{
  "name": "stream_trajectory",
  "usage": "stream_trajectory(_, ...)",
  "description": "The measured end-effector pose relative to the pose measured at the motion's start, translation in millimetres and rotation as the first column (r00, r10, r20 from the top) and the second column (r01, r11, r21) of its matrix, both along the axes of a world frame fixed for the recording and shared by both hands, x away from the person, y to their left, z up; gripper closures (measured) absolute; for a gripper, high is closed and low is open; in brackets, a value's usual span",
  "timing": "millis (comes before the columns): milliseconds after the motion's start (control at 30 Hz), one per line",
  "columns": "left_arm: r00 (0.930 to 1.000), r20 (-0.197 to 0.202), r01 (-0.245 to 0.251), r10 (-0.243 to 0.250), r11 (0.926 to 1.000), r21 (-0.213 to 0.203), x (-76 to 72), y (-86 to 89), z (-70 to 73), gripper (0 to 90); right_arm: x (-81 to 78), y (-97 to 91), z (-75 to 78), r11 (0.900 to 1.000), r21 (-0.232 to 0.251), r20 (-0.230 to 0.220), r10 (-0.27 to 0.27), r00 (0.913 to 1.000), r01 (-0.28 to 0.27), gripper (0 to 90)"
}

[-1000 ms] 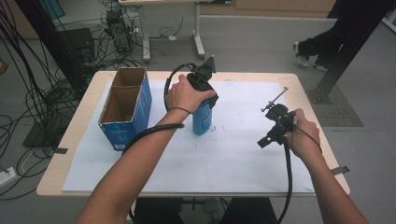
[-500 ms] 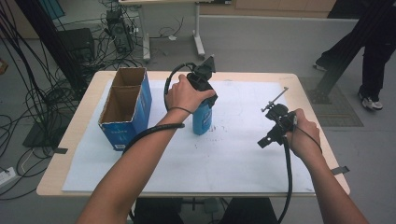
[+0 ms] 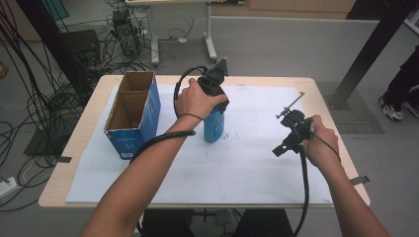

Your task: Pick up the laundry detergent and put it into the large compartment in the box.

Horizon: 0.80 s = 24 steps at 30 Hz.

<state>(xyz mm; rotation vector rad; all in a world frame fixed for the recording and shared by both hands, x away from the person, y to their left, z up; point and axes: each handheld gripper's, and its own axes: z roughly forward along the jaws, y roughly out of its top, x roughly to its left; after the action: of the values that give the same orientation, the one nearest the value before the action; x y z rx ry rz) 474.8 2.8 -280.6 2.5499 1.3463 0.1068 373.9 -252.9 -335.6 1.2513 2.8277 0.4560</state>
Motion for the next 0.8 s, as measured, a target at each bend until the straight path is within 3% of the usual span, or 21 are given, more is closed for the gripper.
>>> stream_trajectory(800,0.9999,0.011,0.000,0.000,1.0000,-0.001,-1.2,-0.4,-0.3,37.4,0.1,0.1,0.5,1.0000,-0.001,0.008,0.008,0.9999,-0.008,5.0)
